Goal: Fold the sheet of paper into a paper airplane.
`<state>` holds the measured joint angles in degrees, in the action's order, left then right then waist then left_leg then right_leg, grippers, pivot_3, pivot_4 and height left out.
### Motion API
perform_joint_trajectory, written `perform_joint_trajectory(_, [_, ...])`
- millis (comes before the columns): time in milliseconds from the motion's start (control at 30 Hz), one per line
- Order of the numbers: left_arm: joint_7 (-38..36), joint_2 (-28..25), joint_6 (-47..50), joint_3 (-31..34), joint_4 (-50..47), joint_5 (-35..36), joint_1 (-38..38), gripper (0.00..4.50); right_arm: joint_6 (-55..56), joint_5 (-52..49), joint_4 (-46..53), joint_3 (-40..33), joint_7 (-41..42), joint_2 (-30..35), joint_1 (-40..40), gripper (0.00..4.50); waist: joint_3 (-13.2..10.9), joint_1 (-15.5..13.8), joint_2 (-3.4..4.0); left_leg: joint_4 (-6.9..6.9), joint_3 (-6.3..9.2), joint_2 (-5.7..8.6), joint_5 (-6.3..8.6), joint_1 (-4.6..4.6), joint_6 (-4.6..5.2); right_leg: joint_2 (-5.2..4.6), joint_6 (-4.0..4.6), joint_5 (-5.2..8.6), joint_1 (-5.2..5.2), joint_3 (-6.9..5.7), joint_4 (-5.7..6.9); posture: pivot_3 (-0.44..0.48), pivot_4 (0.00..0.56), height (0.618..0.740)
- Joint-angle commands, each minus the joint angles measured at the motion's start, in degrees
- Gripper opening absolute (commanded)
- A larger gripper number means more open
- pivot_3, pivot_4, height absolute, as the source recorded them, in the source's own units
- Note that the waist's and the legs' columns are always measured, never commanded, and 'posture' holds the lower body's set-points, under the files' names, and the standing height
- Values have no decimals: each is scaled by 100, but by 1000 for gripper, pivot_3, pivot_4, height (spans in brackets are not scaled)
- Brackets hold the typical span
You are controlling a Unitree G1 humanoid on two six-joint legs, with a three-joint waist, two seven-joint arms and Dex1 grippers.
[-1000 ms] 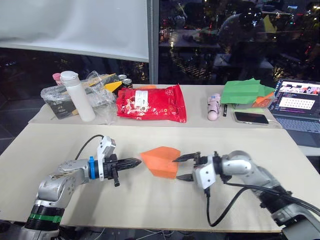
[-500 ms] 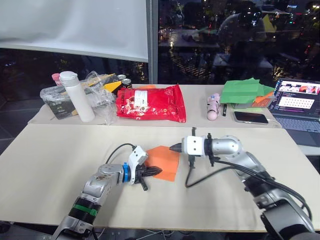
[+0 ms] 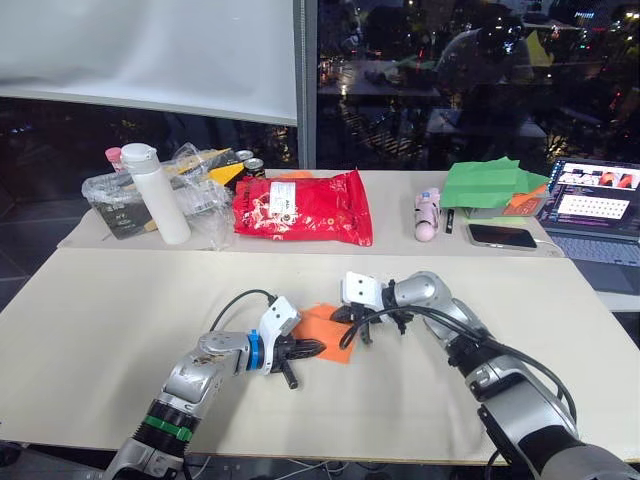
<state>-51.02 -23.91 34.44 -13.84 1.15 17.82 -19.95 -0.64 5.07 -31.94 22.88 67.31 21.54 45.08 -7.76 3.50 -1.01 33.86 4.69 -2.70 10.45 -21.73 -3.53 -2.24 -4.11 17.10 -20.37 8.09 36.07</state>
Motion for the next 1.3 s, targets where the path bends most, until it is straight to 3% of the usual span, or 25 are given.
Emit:
perform_joint_trajectory(33, [147,30,227,-150,110,-131,154,0,-700,-368,875,-88,406,87,-234,19,1,4,1,0,0,0,0,2,0,0,-7,4,1,0,1,0,150,719])
perform_joint_trajectory(300, [178,62,585,-93,-112,67,219,0,-1619,-600,2078,-125,353,158,-692,19,2,12,3,1,1,0,0,5,-1,0,-14,8,2,0,1,0,150,719])
perform_joint_trajectory(433, [103,-184,1351,81,-775,491,356,0,-1554,-407,2237,7,169,184,-921,19,2,28,1,0,1,0,1,3,-1,0,-19,11,1,-1,-1,0,150,719])
perform_joint_trajectory(667, [-347,-1241,2773,939,-2010,1724,416,0,-1396,-238,2172,196,-117,168,-1176,19,-4,67,-4,-4,1,-5,1,2,-1,3,-22,13,-11,0,4,0,150,719])
perform_joint_trajectory(800, [-628,-1494,2440,1456,-1808,2037,176,0,-1181,-109,2226,316,-216,229,-1326,19,-8,52,-17,-4,0,-8,2,1,-2,5,-22,14,-13,-3,-1,0,150,719])
perform_joint_trajectory(867, [-467,-1292,1868,1480,-1206,1723,-104,0,-1003,17,2274,393,-292,286,-1424,19,-6,34,-16,-5,0,-7,2,4,-2,4,-22,14,-9,-3,-6,0,150,719])
perform_joint_trajectory(1133, [-1134,-924,-105,362,582,452,-825,0,-1152,182,2703,378,-680,332,-1767,19,-4,38,-19,-8,-1,-5,5,4,-6,4,-20,13,-5,-3,-10,0,150,719])
perform_joint_trajectory(1300, [-1496,-724,-413,59,933,267,-870,0,-1414,142,3073,248,-821,497,-2079,19,-3,26,-18,-4,-1,-5,5,-2,-6,4,-20,14,-6,-3,-10,0,150,719])
